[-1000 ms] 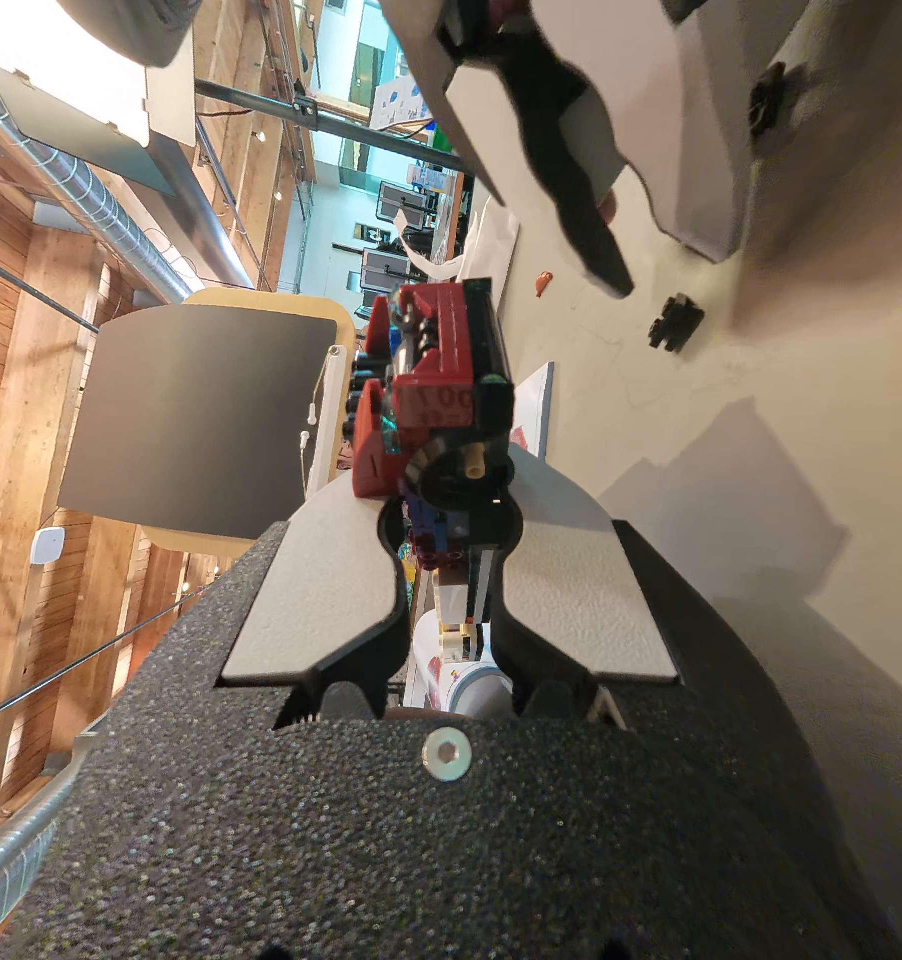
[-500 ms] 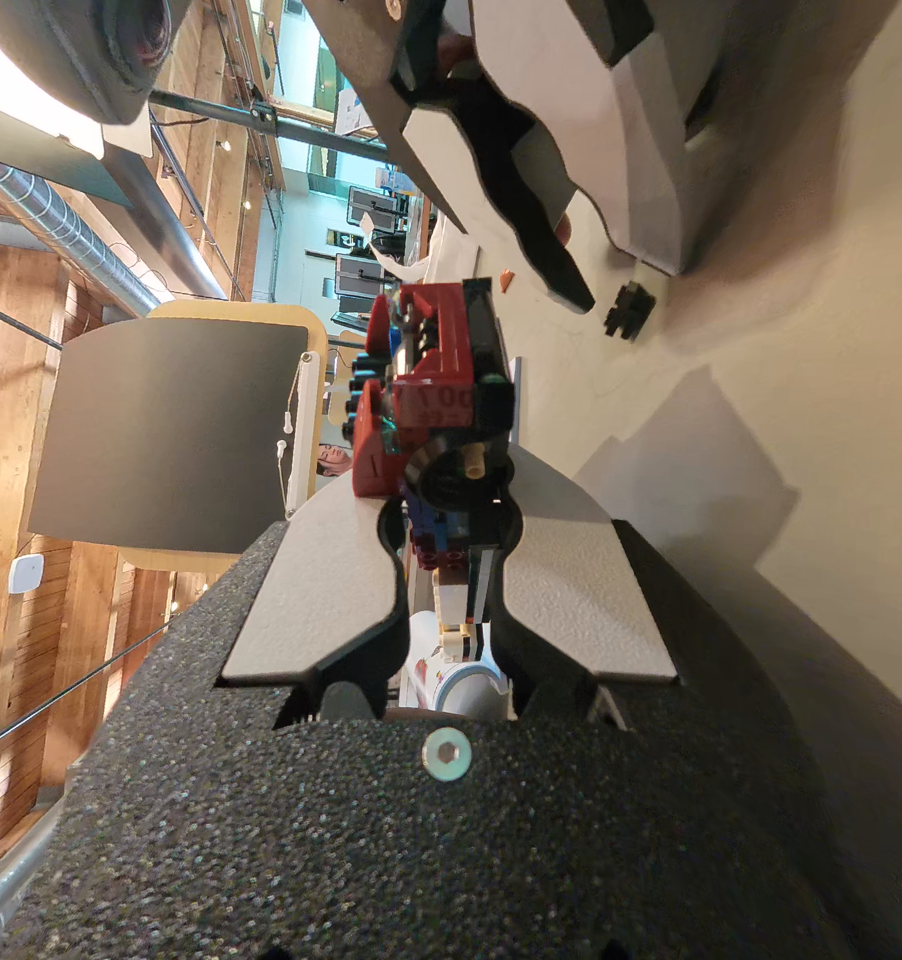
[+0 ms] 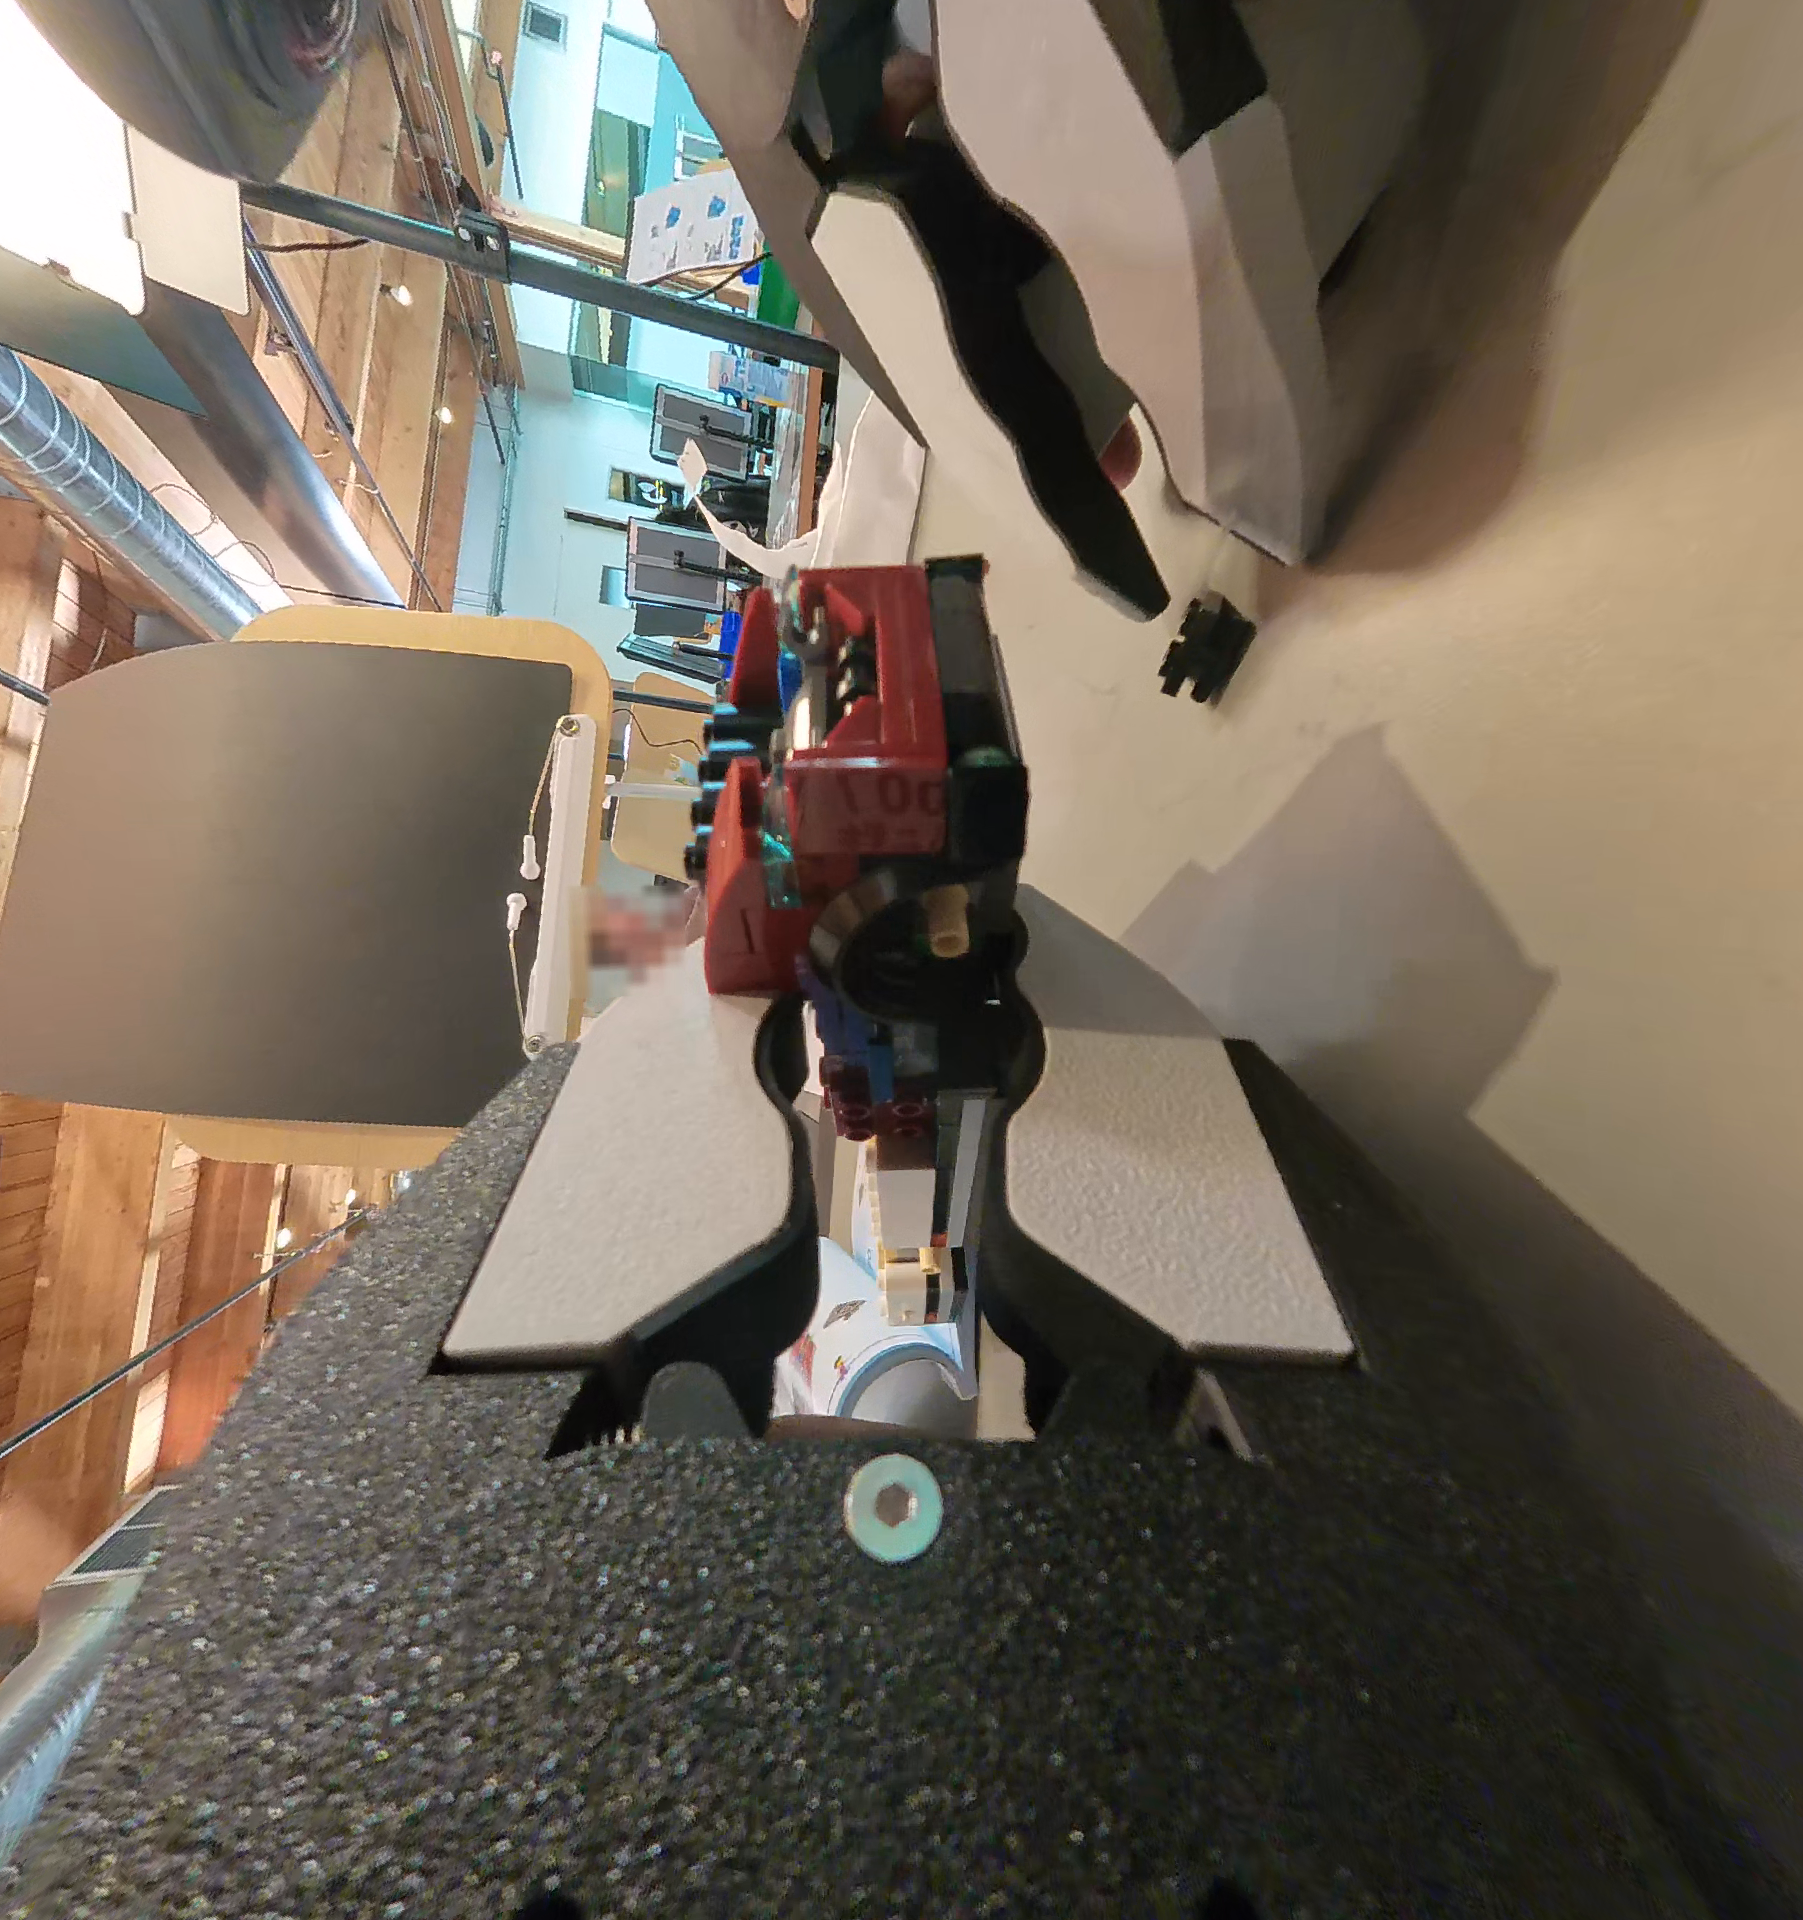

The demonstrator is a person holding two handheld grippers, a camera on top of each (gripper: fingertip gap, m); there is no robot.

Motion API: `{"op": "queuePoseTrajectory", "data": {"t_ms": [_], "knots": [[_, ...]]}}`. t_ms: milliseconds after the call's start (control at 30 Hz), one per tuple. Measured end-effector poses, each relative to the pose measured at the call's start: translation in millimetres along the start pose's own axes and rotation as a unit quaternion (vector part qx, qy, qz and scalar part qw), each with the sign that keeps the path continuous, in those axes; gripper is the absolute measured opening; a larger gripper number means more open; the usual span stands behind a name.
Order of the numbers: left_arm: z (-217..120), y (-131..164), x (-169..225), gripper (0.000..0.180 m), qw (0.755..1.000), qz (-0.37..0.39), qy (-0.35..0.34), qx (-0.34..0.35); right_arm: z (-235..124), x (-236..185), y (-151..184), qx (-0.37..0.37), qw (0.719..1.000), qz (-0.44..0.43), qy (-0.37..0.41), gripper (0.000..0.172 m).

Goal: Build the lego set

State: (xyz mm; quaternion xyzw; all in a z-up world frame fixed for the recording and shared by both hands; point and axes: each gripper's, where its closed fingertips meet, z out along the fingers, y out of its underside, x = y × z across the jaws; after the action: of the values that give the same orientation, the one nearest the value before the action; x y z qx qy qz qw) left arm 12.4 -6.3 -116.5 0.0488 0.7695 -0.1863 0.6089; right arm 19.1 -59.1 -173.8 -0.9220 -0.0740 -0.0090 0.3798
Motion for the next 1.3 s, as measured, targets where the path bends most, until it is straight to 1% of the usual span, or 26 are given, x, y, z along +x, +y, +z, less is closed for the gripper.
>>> {"op": "queuePoseTrajectory", "data": {"t_ms": [233,400,600,667,767,867,1100,1200,1300], "knots": [[-2,1,1,0.033,1.000,0.001,0.004,-0.003,0,3,-1,-0.001,1.000,0.002,0.019,0.032],[-4,5,-1,0.033,1.000,0.002,0.003,-0.007,2,2,-1,-0.015,0.998,0.058,0.018,0.032],[-3,6,-1,0.033,1.000,-0.001,0.003,-0.008,3,3,-6,-0.027,0.995,0.096,0.030,0.032],[-3,7,-1,0.033,1.000,-0.003,0.003,-0.009,4,3,-6,-0.028,0.995,0.089,0.031,0.028],[-2,9,-2,0.033,1.000,-0.006,0.002,-0.010,3,8,-6,-0.026,0.997,0.070,0.034,0.015],[-2,9,-1,0.033,1.000,-0.005,0.003,-0.010,0,12,-6,-0.016,0.998,0.050,0.028,0.008],[0,12,0,0.033,1.000,-0.009,0.004,-0.012,-9,15,-4,-0.020,0.999,0.018,0.029,0.009],[1,12,1,0.033,1.000,-0.006,0.005,-0.013,-10,15,-4,-0.029,0.999,0.015,0.039,0.017],[2,13,1,0.033,1.000,-0.005,0.006,-0.014,-7,16,-2,-0.048,0.997,0.002,0.056,0.020]]}}
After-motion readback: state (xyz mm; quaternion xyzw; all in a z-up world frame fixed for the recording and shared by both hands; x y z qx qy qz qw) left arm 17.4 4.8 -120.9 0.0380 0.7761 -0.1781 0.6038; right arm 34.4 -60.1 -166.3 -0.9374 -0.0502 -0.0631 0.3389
